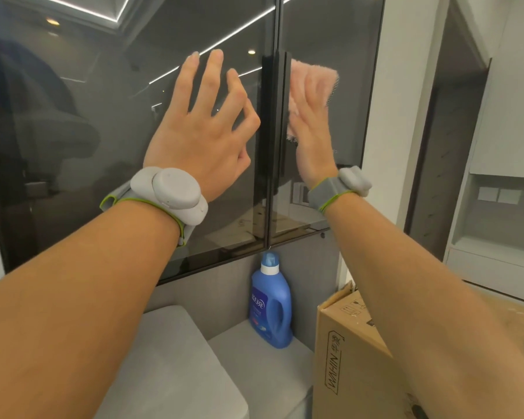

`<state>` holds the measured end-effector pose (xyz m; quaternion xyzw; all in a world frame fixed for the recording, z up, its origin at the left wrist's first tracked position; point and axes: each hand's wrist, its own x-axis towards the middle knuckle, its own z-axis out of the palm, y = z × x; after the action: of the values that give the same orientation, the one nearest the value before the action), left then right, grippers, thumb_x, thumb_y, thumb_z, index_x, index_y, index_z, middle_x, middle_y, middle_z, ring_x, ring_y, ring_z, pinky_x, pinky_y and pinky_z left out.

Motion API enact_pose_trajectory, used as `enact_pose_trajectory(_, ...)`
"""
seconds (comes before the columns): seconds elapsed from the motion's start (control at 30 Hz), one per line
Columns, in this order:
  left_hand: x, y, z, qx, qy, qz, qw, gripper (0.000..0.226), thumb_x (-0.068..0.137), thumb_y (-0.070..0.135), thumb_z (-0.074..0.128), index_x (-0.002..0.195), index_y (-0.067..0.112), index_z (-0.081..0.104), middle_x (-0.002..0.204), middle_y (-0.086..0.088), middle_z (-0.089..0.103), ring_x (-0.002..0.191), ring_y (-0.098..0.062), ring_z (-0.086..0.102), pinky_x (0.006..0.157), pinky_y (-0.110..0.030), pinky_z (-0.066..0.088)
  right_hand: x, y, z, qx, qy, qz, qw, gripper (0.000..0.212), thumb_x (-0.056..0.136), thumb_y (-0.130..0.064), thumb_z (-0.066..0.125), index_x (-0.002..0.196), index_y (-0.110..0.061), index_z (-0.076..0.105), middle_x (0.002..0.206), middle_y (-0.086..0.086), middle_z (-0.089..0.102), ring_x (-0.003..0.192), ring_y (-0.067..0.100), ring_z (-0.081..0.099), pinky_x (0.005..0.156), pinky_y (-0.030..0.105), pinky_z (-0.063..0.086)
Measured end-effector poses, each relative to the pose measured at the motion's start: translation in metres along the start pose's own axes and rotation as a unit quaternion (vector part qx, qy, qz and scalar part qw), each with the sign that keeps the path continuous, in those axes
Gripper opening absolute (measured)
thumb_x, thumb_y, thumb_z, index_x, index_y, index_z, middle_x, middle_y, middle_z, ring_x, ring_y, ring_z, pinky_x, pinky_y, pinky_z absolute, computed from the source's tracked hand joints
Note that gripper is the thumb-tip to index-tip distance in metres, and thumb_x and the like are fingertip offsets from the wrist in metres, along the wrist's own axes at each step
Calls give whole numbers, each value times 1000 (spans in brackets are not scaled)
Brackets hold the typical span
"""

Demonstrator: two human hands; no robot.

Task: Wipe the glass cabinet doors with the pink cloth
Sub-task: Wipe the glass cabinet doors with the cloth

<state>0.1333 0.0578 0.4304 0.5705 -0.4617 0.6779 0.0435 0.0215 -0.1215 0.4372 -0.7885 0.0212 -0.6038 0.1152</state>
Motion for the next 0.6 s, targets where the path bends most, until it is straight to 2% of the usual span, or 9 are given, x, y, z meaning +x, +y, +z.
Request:
enact_pose_trajectory(0.03, -1, 1, -1, -1, -1, -2, 1000, 49, 107, 32, 32, 145, 4, 43, 158, -29, 35, 154, -56, 21, 126, -69, 17, -7, 1, 4, -4, 9, -5, 1000, 50, 114, -13, 26, 163, -8, 17, 174, 8, 5, 161, 16, -4, 132, 33, -6)
enact_pose_trajectory(0.13, -1, 3, -1, 2, -3, -11, 1000, 48, 107, 30, 32, 145, 4, 45, 158, -29, 36, 154, -55, 21, 127, -67, 15, -34, 8, 14, -18, 6, -10, 1000, 51, 113, -11, 24, 162, -1, 15, 174, 17, 2, 162, 30, -6, 131, 56, -4)
enact_pose_trajectory(0.2, -2, 3, -2, -1, -4, -12, 1000, 49, 107, 31, 33, 146, 5, 44, 159, -28, 37, 155, -54, 21, 127, -67, 14, -53, 15, 16, -68, 9, -35, 997, 53, 110, -7, 28, 162, -3, 16, 173, 14, 3, 162, 36, -3, 129, 62, 3)
enact_pose_trajectory(0.3, -1, 2, -5, 8, -11, -10, 1000, 51, 106, 33, 33, 148, 6, 44, 160, -28, 36, 155, -54, 21, 127, -66, 14, -76, 21, 13, -130, 44, -43, 990, 66, 97, 11, 42, 159, -9, 34, 168, 5, 27, 159, 36, 22, 128, 56, 23)
enact_pose_trajectory(0.37, 0, 2, -6, 13, -14, -9, 1000, 51, 106, 34, 33, 148, 7, 44, 160, -27, 36, 155, -54, 21, 127, -66, 15, -75, 14, 10, -125, 109, 20, 986, 68, 90, 16, 46, 150, -14, 52, 154, 8, 51, 144, 34, 46, 122, 48, 37)
enact_pose_trajectory(0.43, 0, 2, -7, 13, -14, -10, 1000, 51, 106, 34, 35, 147, 6, 45, 159, -28, 38, 154, -54, 23, 127, -66, 15, -49, -3, 1, -39, 205, 121, 971, 59, 94, 9, 48, 143, -20, 61, 142, 9, 62, 134, 31, 57, 118, 48, 44)
enact_pose_trajectory(0.47, 0, 2, -7, 12, -13, -10, 1000, 51, 105, 34, 36, 147, 6, 46, 159, -28, 38, 154, -53, 23, 127, -66, 16, -32, -15, -5, -12, 249, 133, 959, 51, 100, -2, 48, 143, -26, 61, 140, 7, 64, 132, 27, 59, 115, 49, 46)
enact_pose_trajectory(0.53, 0, 2, -6, 10, -10, -10, 1000, 51, 105, 34, 38, 146, 6, 48, 158, -28, 39, 154, -53, 24, 127, -66, 17, -7, -37, -13, -40, 270, 53, 960, 44, 105, -14, 46, 147, -27, 54, 139, 2, 64, 131, 19, 60, 113, 43, 49)
enact_pose_trajectory(0.6, 0, 1, -6, 9, -13, -8, 1000, 52, 104, 35, 39, 146, 6, 49, 159, -28, 40, 154, -53, 24, 127, -66, 17, 1, -46, -7, -116, 205, -86, 968, 52, 99, 3, 46, 149, -10, 51, 137, 9, 65, 128, 24, 61, 110, 40, 50)
